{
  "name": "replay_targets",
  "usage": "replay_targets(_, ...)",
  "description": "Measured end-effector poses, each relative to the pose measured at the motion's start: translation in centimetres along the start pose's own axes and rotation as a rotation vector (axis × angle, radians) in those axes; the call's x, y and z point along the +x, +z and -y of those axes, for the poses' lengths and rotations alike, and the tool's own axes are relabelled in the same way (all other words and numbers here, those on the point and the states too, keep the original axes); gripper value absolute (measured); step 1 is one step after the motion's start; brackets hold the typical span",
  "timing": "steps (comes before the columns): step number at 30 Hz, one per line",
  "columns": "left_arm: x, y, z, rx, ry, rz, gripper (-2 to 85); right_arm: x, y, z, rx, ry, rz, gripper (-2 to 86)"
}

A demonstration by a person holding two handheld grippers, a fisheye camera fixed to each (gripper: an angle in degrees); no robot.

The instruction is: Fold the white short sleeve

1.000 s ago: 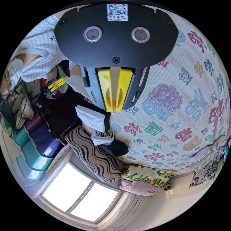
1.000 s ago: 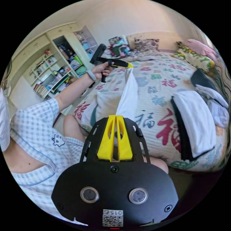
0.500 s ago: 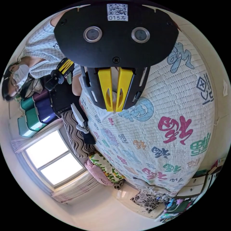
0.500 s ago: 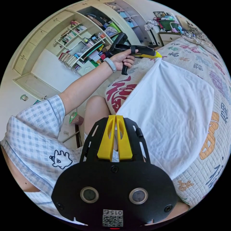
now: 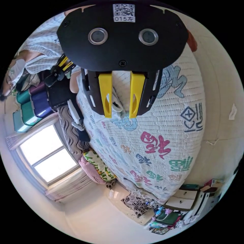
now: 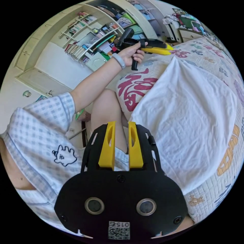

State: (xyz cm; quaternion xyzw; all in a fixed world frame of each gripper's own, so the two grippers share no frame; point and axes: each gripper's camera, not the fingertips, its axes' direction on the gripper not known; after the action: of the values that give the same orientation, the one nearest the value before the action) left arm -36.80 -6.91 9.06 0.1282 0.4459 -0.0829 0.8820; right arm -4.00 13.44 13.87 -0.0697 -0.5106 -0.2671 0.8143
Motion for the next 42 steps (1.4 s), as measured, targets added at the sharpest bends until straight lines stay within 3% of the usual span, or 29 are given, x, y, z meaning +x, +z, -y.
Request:
replay_targets(7,3.8,2.6,1.0,-0.249,0.118,0.225,9.9,5.7,-6.6,-1.4,0.167,0.292,-0.496,8.9)
replay_targets(10,3.5,1.4,0.7,-0.193,0.104,0.112,6.3,8.6,-5.7,-1.2,0.045,0.361,-0.375,8.4)
replay_targets(16,4.4,-2.9,0.3,-0.036,0.18,0.006,2.1,8.6,-6.1,-1.1,0.143,0.389,-0.377,4.3)
replay_targets(20,4.3,-3.2,-0.7,-0.078,0.17,0.125,5.4,9.3,-7.9,-0.1,0.174,0.365,-0.371,5.4)
replay_targets(27,1.1,-7.0,-3.4,0.072,0.012,-0.055,10.6,11.6,-11.7,6.6,0.245,0.224,-0.496,8.5)
replay_targets(30,1.0,-7.4,-3.6,-0.021,0.015,0.021,10.9,15.2,-11.3,10.1,0.218,0.285,-0.44,9.6)
replay_targets(33,1.0,-7.4,-3.9,-0.059,0.029,-0.029,9.2,19.2,-9.9,11.6,0.16,0.404,-0.317,9.2)
replay_targets(38,1.3,-8.4,-4.4,0.003,0.02,-0.124,1.2,21.8,-10.4,10.4,0.269,0.51,-0.189,1.1)
replay_targets(42,2.9,-9.2,-4.5,0.039,0.066,-0.082,0.0,22.1,-11.0,9.8,0.284,0.534,-0.25,-0.2)
